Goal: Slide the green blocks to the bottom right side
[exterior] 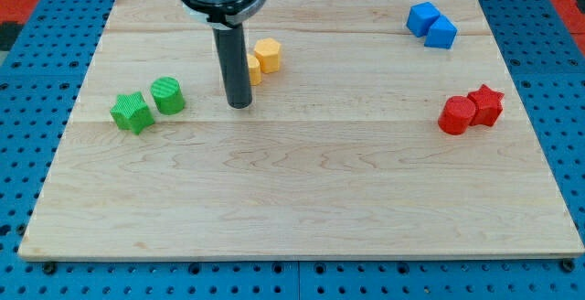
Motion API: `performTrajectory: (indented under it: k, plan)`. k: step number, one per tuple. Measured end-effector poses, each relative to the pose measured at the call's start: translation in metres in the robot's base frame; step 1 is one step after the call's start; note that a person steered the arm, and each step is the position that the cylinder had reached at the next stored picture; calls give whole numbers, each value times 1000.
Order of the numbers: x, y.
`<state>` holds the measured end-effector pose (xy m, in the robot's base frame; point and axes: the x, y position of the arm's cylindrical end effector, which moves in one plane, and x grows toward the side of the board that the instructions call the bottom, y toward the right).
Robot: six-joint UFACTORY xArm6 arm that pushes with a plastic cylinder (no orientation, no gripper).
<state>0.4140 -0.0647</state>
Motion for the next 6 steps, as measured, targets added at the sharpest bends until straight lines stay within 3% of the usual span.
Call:
performTrajectory:
  k: [2, 3, 4, 6]
  plan:
    - [0, -15]
    - [-3, -46]
    - [-42, -60]
    - [-41, -136]
